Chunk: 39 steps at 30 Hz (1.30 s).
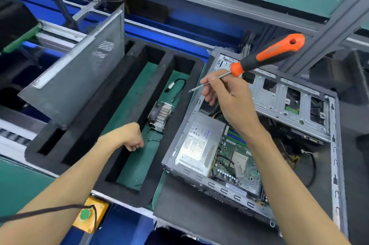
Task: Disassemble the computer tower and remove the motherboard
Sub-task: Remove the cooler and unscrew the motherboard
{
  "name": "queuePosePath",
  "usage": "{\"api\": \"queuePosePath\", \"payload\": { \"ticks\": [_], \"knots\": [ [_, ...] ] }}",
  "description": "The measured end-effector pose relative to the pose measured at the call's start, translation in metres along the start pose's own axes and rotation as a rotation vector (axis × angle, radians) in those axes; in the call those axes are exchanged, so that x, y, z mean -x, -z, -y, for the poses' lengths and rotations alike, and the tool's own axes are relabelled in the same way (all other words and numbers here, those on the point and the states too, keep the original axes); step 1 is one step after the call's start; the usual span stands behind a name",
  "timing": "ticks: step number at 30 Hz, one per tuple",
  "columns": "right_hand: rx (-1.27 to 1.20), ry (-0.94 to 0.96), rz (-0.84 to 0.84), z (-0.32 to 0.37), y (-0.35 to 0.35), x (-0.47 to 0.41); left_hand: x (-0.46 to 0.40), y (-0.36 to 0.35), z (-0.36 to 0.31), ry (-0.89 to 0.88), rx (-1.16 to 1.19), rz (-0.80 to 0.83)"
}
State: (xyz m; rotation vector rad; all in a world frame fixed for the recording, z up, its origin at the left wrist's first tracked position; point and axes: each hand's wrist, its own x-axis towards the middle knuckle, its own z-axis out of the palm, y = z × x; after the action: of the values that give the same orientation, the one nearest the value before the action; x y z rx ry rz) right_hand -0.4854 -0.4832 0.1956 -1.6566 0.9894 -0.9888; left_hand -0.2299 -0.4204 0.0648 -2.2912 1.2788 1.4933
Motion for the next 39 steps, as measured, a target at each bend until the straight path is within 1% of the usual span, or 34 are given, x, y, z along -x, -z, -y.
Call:
{"api": "queuePosePath", "payload": {
  "ticks": [2,7,8,10,14,16,18,21,24,26,28,30,32,36,37,39],
  "knots": [
    [-0.005,-0.004,0.001,0.001,-0.006,0.001,-0.001,-0.003,0.003,0.023,-0.043,0.034],
    [0.023,-0.012,0.013,0.005,-0.016,0.005,-0.003,-0.002,0.014,0.025,-0.214,-0.009],
    [0.026,-0.008,0.011,0.006,-0.016,0.006,-0.003,0.001,0.013,0.018,-0.203,-0.026],
    [0.032,-0.002,0.004,0.008,-0.015,0.008,-0.003,0.011,0.009,-0.053,-0.103,-0.096],
    [0.023,0.019,-0.021,0.01,-0.005,0.013,0.021,0.034,-0.027,-0.316,0.155,-0.307],
    [0.022,0.027,-0.043,0.01,0.005,0.017,0.05,0.04,-0.058,-0.51,0.241,-0.41],
    [0.026,0.023,-0.063,0.008,0.02,0.022,0.086,0.04,-0.093,-0.744,0.312,-0.479],
    [0.085,0.009,-0.081,0.002,0.047,0.033,0.132,0.028,-0.142,-1.036,0.405,-0.488],
    [0.206,-0.045,-0.063,-0.008,0.074,0.045,0.159,0.01,-0.181,-1.175,0.377,-0.429],
    [0.299,-0.087,0.014,-0.018,0.089,0.051,0.165,-0.003,-0.2,-1.202,0.304,-0.363],
    [0.436,-0.137,0.131,-0.028,0.099,0.056,0.165,-0.018,-0.214,-1.202,0.192,-0.301],
    [0.496,-0.19,0.21,-0.038,0.107,0.059,0.159,-0.031,-0.223,-1.187,0.102,-0.261],
    [0.497,-0.208,0.24,-0.046,0.114,0.062,0.152,-0.041,-0.227,-1.171,0.076,-0.289],
    [0.58,-0.139,0.352,-0.057,0.115,0.07,0.142,-0.053,-0.233,-1.127,0.167,-0.369],
    [0.577,-0.125,0.36,-0.06,0.114,0.071,0.139,-0.055,-0.233,-1.125,0.171,-0.386],
    [0.463,-0.155,0.3,-0.061,0.112,0.075,0.137,-0.06,-0.233,-1.117,0.16,-0.418]
  ]
}}
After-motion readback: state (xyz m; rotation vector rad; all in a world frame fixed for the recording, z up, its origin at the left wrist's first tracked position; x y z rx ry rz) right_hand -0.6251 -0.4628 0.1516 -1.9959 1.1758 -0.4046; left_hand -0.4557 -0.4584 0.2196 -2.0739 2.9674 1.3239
